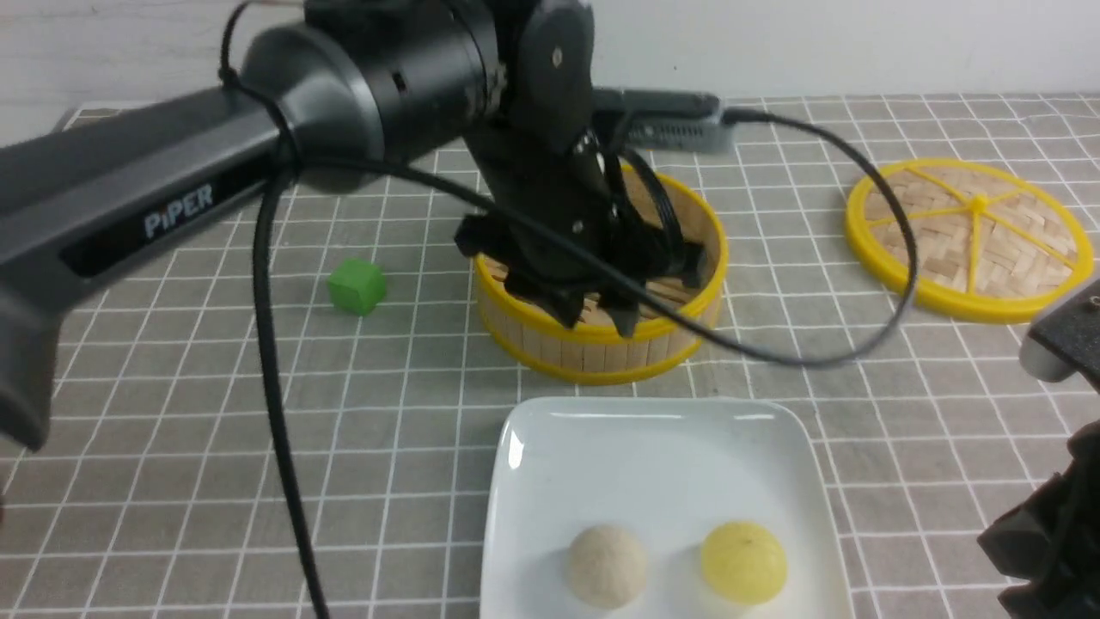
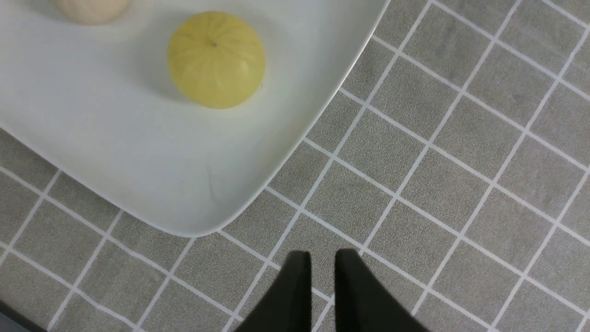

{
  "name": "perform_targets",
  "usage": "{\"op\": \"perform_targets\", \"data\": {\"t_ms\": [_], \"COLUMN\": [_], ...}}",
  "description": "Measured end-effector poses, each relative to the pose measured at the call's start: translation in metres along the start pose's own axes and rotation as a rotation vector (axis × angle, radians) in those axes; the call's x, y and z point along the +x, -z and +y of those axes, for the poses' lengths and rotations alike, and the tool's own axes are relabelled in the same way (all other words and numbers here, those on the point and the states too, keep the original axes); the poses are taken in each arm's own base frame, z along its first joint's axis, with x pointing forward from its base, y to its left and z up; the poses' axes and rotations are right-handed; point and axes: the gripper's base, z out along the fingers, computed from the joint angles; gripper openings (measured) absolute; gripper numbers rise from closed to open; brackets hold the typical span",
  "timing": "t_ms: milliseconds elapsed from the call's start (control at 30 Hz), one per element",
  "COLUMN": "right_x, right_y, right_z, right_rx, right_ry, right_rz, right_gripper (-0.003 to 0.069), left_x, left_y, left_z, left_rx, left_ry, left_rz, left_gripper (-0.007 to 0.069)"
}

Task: Put the steamed buns into the plate on the grey tablecloth.
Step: 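Reach into the bamboo steamer and grasp a bun with the left gripper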

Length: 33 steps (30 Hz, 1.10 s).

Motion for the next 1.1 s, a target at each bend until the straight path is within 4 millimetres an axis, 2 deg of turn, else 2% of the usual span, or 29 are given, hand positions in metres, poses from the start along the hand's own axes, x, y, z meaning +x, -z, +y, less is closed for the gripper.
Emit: {"op": "perform_targets", "data": {"t_ms": [33, 100, 167, 200, 333, 400, 500, 800, 967, 1100], "right_x": [0.000, 0.000, 0.000, 0.000, 0.000, 0.000, 0.000, 0.000, 0.000, 0.000], "right_y": [0.000, 0.000, 0.000, 0.000, 0.000, 0.000, 0.000, 0.000, 0.000, 0.000], "right_z": [0.000, 0.000, 0.000, 0.000, 0.000, 0.000, 0.000, 0.000, 0.000, 0.000], "right_rx": [0.000, 0.000, 0.000, 0.000, -0.003, -0.003, -0.003, -0.003, -0.003, -0.003], "right_ry": [0.000, 0.000, 0.000, 0.000, -0.002, -0.002, -0.002, -0.002, -0.002, -0.002], "right_rz": [0.000, 0.000, 0.000, 0.000, 0.000, 0.000, 0.000, 0.000, 0.001, 0.001], "right_gripper": [0.0105, 0.0108, 0.0110, 0.0111, 0.0115, 0.0116, 0.0119, 0.0125, 0.0127, 0.0132], "left_x": [-0.005, -0.026, -0.035, -0.050, -0.076, -0.081, -0.091, -0.107, -0.110, -0.110], "left_y": [0.001, -0.004, -0.008, -0.017, -0.040, -0.045, -0.059, -0.093, -0.107, -0.117], "left_z": [0.005, 0.023, 0.031, 0.044, 0.062, 0.064, 0.063, 0.070, 0.075, 0.075], "left_rx": [-0.014, -0.056, -0.063, -0.064, -0.005, 0.010, 0.055, 0.003, -0.027, -0.025], "left_ry": [0.026, 0.090, 0.110, 0.148, 0.226, 0.239, 0.256, 0.228, 0.214, 0.216], "left_rz": [-0.001, -0.017, -0.027, -0.045, -0.069, -0.074, -0.082, -0.188, -0.215, -0.226], "left_gripper": [0.0233, 0.0094, 0.0052, 0.0015, 0.0001, 0.0006, 0.0059, 0.0392, 0.0446, 0.0434]}}
